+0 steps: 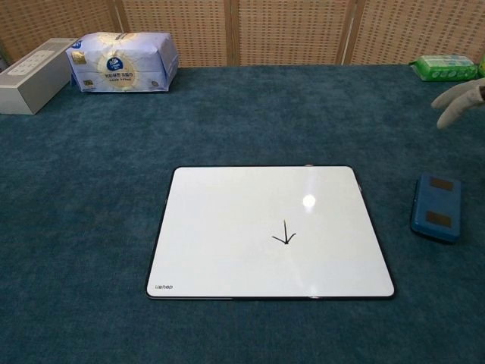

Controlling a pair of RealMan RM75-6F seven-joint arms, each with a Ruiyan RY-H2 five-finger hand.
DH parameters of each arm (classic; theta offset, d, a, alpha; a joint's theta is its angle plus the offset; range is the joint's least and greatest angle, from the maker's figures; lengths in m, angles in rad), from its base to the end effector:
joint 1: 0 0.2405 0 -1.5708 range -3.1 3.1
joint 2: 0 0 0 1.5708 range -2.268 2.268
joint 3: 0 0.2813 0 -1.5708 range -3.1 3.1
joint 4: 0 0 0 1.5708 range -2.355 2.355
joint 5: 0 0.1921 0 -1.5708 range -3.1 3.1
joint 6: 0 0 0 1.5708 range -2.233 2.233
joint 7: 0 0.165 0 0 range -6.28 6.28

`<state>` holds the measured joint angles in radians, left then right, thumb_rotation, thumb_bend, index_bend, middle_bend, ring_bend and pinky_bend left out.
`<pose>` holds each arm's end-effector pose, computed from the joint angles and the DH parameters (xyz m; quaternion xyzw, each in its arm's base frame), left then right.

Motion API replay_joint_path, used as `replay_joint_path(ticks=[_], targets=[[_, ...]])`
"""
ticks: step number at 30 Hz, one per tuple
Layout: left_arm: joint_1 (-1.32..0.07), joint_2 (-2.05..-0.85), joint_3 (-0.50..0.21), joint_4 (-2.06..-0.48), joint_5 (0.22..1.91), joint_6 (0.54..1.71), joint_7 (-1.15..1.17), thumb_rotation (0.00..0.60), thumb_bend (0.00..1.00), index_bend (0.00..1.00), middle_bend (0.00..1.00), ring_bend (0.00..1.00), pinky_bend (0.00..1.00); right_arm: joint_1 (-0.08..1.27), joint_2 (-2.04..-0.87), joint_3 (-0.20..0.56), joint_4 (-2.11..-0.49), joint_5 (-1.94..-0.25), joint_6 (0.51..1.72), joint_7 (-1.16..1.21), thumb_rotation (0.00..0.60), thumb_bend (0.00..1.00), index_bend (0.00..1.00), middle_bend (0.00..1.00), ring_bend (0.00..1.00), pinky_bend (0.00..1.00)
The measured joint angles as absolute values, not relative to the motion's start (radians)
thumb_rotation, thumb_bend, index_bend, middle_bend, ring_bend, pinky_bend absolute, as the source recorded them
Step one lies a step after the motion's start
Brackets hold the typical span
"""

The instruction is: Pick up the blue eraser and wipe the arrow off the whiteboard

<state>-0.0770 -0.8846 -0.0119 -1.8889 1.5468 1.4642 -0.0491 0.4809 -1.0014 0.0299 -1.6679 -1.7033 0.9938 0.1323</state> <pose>-0.2818 0.1886 0.2261 -0.6012 -0.4234 -0.4032 0.5446 -0.2401 -0.2893 0.1362 0.7977 -0.3481 0.3295 0.3660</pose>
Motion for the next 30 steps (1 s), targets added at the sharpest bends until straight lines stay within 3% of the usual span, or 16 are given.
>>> replay_joint_path(ticks=[9,30], targets=[[-0.084,-0.883,-0.012,-1.89,1.535,1.448,-0.043,0.6,0.43,0.38,0.3,0.21,0.15,0.56,-1.054,0.012,-1.601,-1.723,0.901,0.091,0.6,0.12,0.27,0.12,0.0,0.17],[-0.089,-0.893,-0.009,-1.908,1.51,1.433,-0.013,0.6,0.43,0.38,0.29,0.21,0.15,0.664,-1.117,-0.066,-1.459,-1.784,0.84,0.083,0.6,0.06,0.28,0.12,0.0,0.17]])
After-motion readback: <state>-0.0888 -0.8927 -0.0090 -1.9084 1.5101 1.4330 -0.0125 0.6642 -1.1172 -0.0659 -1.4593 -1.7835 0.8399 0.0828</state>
